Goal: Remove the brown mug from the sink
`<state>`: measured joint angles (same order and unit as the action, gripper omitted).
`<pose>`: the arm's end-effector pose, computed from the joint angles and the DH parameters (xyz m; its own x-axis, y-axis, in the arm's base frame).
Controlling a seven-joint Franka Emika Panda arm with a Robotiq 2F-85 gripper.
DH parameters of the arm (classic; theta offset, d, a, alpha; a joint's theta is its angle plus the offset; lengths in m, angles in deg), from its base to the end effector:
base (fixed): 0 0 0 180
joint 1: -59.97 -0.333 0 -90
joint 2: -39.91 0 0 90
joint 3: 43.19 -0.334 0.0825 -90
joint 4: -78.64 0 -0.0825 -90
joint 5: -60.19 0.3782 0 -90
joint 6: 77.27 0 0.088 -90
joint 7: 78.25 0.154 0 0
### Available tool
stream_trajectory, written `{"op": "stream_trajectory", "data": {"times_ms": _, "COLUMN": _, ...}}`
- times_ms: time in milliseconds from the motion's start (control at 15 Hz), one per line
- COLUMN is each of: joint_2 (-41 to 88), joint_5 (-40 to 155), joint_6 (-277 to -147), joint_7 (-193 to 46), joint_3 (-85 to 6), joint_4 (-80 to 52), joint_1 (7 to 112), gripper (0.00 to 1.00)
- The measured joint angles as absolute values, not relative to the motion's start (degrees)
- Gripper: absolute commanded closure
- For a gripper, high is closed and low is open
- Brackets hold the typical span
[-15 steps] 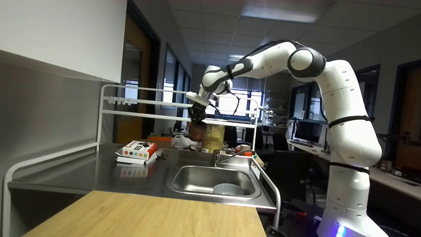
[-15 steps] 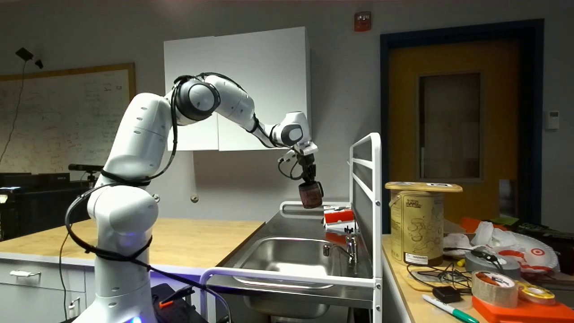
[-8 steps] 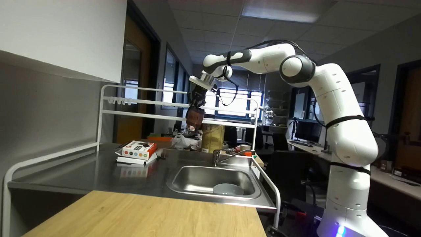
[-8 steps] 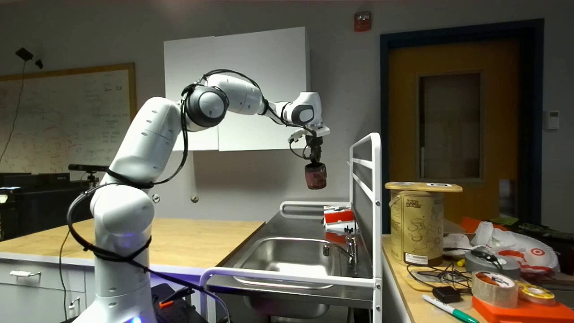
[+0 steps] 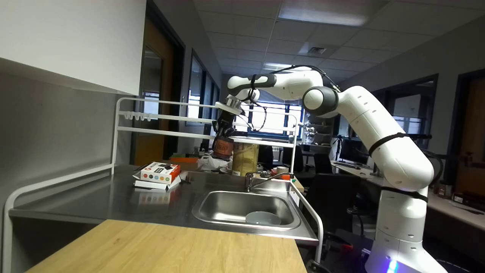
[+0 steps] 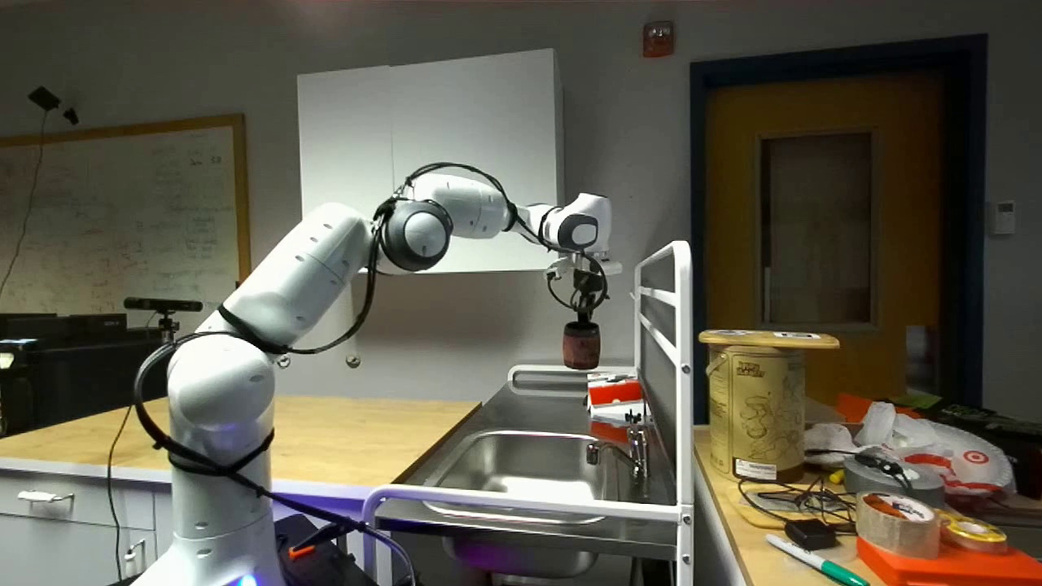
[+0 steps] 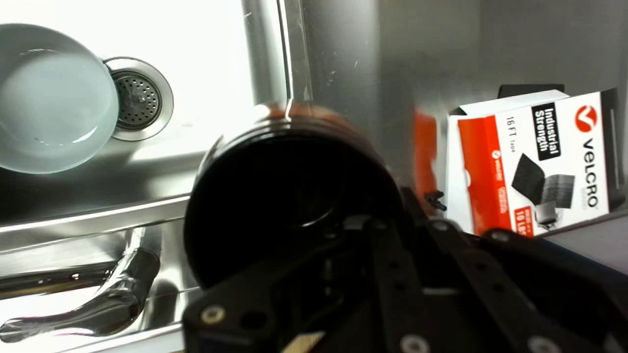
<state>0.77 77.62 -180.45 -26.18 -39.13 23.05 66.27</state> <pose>0.7654 -0.0823 0.4566 0.4488 -0.8862 -0.1152 -0.8731 -0.4073 -0.2681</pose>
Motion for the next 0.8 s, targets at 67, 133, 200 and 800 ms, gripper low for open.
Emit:
{"op": "stream_trajectory", "data": {"times_ms": 67, "joint_2": -1.06, "joint_5": 77.5, "joint_6": -179.33, "joint_7": -26.18, "joint_3": -39.13, "joint_4": 25.24, "joint_1": 66.42, "gripper": 0.94}}
{"op": "stream_trajectory", "data": {"times_ms": 133, "joint_2": -2.74, "joint_5": 77.36, "joint_6": -178.3, "joint_7": -26.18, "joint_3": -39.12, "joint_4": 27.32, "joint_1": 66.57, "gripper": 0.94}}
{"op": "stream_trajectory", "data": {"times_ms": 200, "joint_2": -4.44, "joint_5": 77.14, "joint_6": -177.29, "joint_7": -26.18, "joint_3": -39.12, "joint_4": 29.5, "joint_1": 66.74, "gripper": 0.94}}
{"op": "stream_trajectory", "data": {"times_ms": 800, "joint_2": -16.93, "joint_5": 75.02, "joint_6": -170.88, "joint_7": -27.13, "joint_3": -39.0, "joint_4": 45.02, "joint_1": 69.35, "gripper": 0.94}}
